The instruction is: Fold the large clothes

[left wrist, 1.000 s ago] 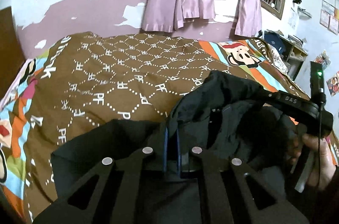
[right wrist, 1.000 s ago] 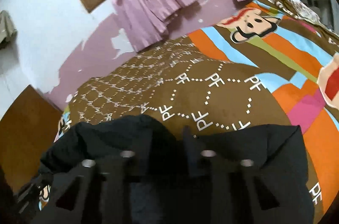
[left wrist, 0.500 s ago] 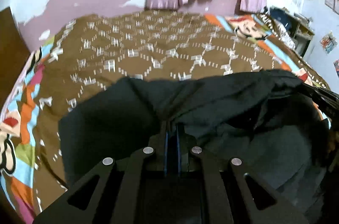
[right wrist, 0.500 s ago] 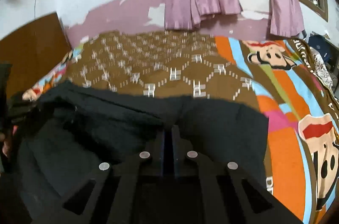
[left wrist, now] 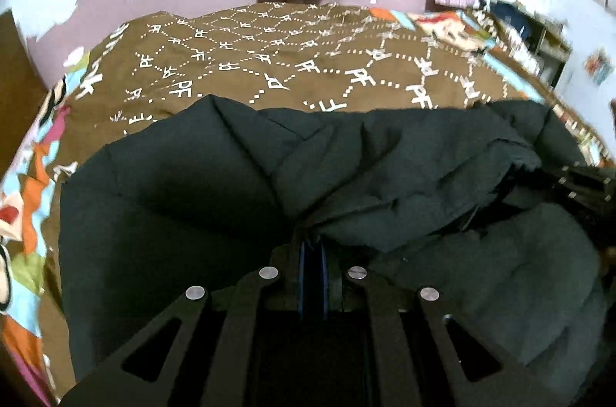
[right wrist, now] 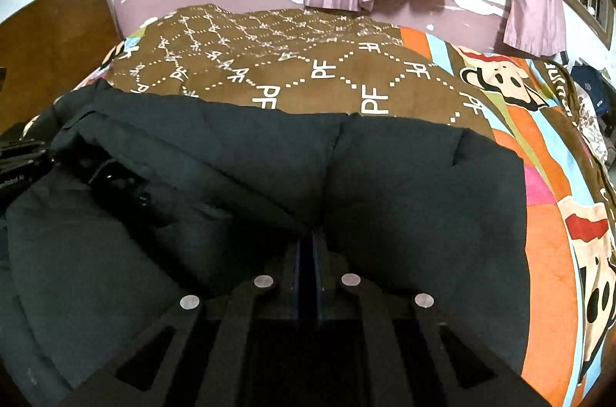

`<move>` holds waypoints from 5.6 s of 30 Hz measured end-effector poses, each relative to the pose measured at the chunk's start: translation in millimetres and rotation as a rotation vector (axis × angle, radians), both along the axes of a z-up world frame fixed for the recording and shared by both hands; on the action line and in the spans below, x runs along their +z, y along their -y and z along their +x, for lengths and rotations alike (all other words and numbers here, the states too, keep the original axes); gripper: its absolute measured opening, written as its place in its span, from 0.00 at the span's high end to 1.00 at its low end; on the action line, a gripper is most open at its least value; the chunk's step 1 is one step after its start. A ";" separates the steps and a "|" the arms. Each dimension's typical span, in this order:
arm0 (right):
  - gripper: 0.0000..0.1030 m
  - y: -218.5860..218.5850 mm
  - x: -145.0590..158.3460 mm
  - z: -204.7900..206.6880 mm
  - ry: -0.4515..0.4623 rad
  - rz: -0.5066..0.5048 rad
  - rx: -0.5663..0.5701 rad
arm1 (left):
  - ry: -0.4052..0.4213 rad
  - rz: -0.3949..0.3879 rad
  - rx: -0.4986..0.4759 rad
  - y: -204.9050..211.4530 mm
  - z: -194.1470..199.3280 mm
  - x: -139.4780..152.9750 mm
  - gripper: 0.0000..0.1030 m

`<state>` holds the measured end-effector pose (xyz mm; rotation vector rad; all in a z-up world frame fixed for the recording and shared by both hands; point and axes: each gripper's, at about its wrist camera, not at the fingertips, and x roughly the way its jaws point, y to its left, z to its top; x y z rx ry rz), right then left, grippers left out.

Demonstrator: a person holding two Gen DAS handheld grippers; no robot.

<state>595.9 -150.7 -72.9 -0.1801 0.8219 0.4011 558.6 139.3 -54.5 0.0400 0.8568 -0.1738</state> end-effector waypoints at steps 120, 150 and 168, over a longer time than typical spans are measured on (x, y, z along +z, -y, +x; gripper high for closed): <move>0.20 5.1 44.0 -27.6 -0.082 0.312 -0.146 | 0.034 -0.137 0.166 23.0 -30.5 35.1 0.03; 0.05 23.8 113.2 -137.7 0.013 0.359 -0.019 | 0.176 -0.142 0.164 55.1 -136.5 113.4 0.02; 0.05 55.6 158.4 -258.0 0.081 0.302 0.044 | 0.236 -0.109 0.162 90.2 -267.7 156.7 0.02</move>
